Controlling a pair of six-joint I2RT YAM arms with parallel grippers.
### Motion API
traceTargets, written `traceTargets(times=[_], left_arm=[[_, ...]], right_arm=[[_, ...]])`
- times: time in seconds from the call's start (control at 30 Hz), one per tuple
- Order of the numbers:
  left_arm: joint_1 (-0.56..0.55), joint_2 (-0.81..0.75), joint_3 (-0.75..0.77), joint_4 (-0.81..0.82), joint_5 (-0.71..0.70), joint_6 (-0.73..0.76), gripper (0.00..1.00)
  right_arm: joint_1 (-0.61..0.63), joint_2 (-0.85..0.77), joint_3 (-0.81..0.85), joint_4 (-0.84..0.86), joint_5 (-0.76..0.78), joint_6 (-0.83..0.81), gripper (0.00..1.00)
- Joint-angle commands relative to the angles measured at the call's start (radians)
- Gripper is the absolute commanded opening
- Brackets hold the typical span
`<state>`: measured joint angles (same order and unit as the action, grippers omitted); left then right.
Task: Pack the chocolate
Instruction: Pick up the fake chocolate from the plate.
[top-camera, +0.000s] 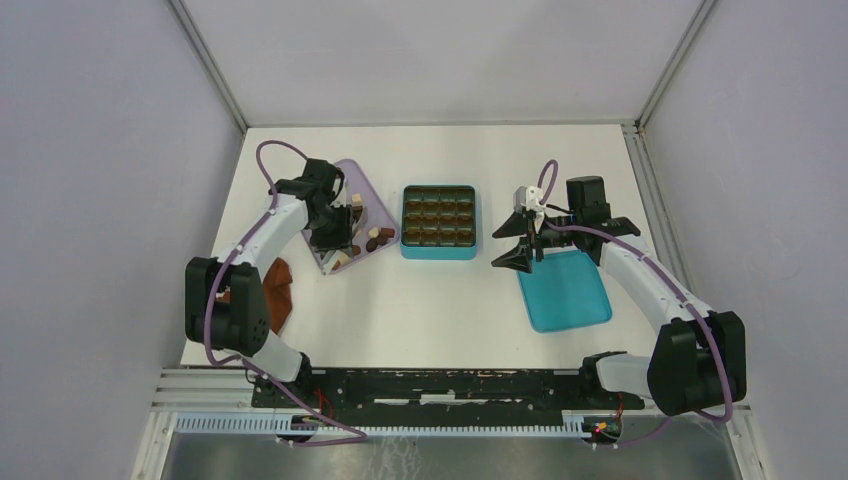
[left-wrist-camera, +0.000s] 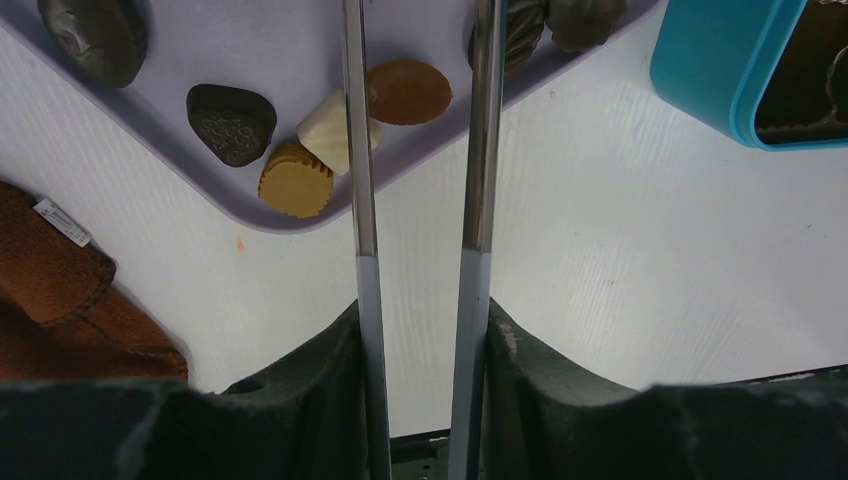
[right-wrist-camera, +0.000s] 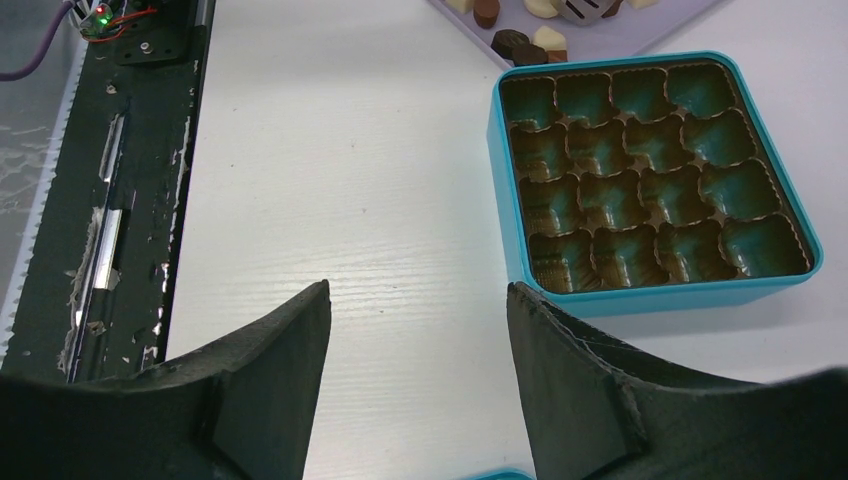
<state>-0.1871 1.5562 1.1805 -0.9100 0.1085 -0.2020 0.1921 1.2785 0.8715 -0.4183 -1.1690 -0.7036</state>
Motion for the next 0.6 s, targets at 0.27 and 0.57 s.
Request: traceTargets(times=[0.27, 0.57], left_arm=[[0.004, 0.034, 0.055, 0.016, 0.034, 0.064, 0.31], [0.004, 0.006, 0.091, -0.003, 0.038, 0.049, 0.02]], right_arm=[[0.005, 0.012, 0.054, -0.024, -0.003, -0.036, 0.71], [0.005, 0.008, 0.06, -0.034, -0.002, -0.046, 0.71]])
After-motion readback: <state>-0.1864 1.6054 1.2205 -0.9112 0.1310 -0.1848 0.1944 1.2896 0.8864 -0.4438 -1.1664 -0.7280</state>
